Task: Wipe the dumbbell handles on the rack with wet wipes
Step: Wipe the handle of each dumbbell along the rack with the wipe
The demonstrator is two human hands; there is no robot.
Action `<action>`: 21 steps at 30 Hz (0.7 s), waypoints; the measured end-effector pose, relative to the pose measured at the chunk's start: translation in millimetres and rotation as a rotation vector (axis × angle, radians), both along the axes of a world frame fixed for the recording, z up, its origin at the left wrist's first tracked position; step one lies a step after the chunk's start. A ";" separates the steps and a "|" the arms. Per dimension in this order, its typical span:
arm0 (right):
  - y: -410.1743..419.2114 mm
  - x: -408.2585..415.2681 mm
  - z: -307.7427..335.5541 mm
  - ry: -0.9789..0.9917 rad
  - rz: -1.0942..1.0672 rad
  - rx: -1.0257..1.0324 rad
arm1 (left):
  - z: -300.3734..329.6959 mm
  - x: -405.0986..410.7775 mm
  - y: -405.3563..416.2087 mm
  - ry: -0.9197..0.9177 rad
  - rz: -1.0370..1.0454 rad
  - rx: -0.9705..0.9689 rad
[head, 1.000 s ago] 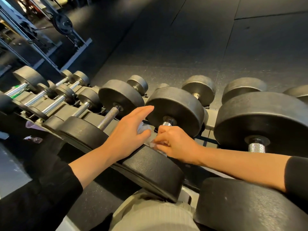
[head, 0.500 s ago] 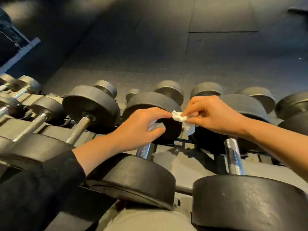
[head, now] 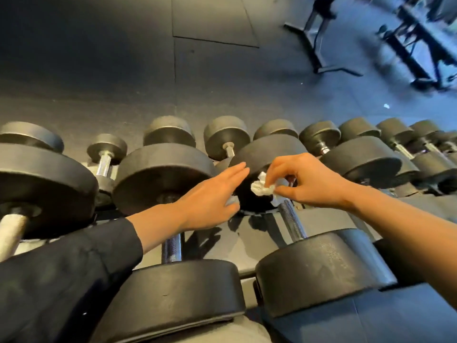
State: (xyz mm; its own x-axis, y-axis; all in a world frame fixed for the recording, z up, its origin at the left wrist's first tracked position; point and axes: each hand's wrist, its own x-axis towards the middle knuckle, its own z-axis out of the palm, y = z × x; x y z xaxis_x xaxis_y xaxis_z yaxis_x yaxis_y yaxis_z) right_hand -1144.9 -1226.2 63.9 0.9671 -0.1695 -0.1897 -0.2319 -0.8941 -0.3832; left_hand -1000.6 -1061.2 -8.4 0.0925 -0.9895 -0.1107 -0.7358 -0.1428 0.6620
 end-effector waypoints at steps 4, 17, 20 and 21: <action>10.8 2.3 -16.4 0.214 0.090 -0.235 | -13.5 -4.5 0.3 -0.007 -0.038 0.000; 31.8 -10.3 -5.1 0.739 -0.102 -0.046 | -28.4 -11.4 8.4 -0.062 -0.010 -0.011; 35.2 -12.1 3.1 0.804 -0.232 0.101 | -29.3 -12.9 7.7 -0.058 -0.009 -0.022; 35.5 -12.4 3.4 0.818 -0.242 0.111 | -28.7 -13.6 7.3 -0.053 -0.009 -0.024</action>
